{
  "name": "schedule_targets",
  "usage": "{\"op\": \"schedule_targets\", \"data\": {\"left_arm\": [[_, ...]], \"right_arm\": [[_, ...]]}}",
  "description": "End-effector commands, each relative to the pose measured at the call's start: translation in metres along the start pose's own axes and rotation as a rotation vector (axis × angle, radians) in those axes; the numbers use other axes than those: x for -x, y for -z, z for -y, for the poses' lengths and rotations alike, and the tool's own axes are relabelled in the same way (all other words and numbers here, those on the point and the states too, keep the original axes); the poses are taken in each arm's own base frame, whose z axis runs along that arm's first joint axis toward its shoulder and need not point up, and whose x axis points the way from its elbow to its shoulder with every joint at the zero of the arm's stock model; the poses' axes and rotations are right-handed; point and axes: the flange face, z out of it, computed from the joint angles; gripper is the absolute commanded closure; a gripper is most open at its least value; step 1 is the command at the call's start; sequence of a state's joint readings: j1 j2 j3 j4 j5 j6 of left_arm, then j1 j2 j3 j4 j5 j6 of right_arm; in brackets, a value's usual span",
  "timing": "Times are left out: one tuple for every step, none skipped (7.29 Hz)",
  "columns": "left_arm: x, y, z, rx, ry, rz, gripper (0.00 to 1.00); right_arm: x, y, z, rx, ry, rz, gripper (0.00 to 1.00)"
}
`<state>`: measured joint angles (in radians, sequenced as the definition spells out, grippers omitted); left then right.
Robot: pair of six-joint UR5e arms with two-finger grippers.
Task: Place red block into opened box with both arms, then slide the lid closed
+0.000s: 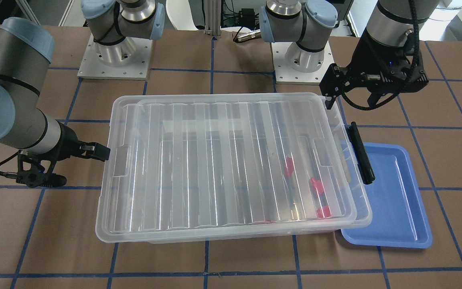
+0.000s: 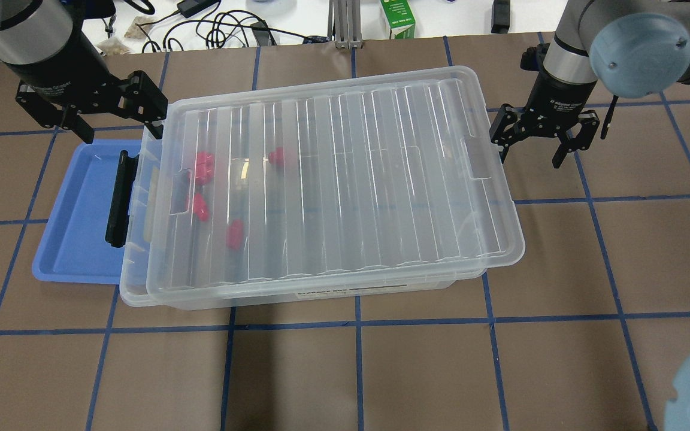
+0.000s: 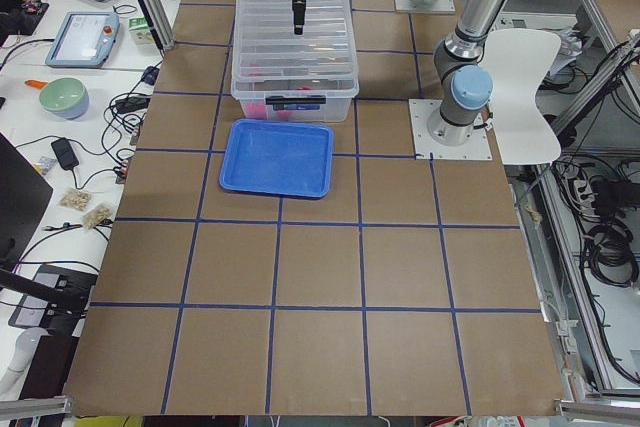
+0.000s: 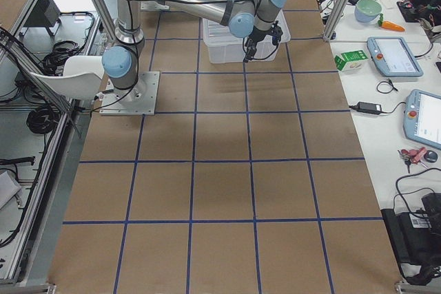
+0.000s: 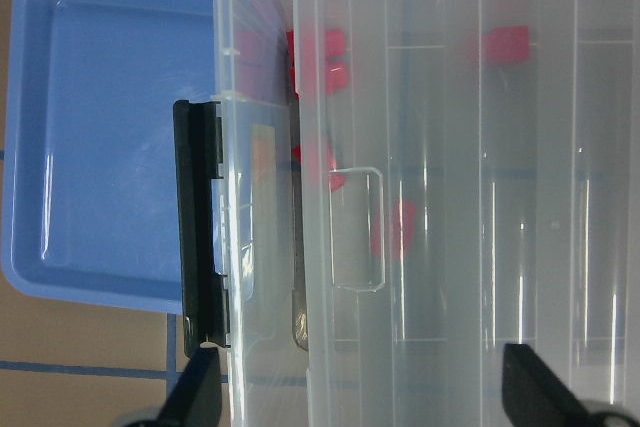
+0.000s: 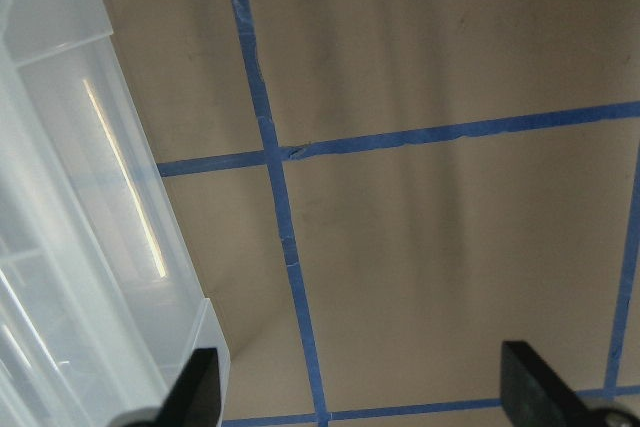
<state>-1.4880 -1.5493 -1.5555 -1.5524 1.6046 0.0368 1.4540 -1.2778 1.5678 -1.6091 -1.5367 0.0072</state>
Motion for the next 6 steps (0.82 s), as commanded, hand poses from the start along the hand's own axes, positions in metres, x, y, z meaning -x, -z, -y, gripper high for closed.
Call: {"op": "schedule_targets", "data": {"left_arm": [[-0.0008,-0.0016,-0.0007,0.004,-0.002,0.000,0.00],[-0.0008,-0.0015,-0.0005,0.003,-0.002,0.000,0.00],[-0.0009,-0.0015,-0.0005,0.003,-0.002,-0.002,0.00],[-0.0009,-0.0015,-0.0005,0.003,-0.002,-0.002,0.00],[-0.0009,-0.0015,-0.0005,0.003,-0.002,-0.002,0.00],[-0.0002,-0.0015,-0.0003,0.003,0.000,-0.002,0.00]], "right_arm": [[0.0096,-0.0015,-0.0018,0.000,0.004,-0.005,0.00],[0.0115,-0.0009,-0.0015,-0.007,0.007,-0.004,0.00],[0.0116,-0.0009,-0.0015,-0.007,0.007,-0.004,0.00],[0.0116,-0.0001,-0.0019,-0.009,0.007,-0.004,0.00],[0.0116,-0.0009,-0.0015,-0.007,0.007,-0.004,0.00],[0.0116,-0.0009,-0.0015,-0.007,0.007,-0.004,0.00]]}}
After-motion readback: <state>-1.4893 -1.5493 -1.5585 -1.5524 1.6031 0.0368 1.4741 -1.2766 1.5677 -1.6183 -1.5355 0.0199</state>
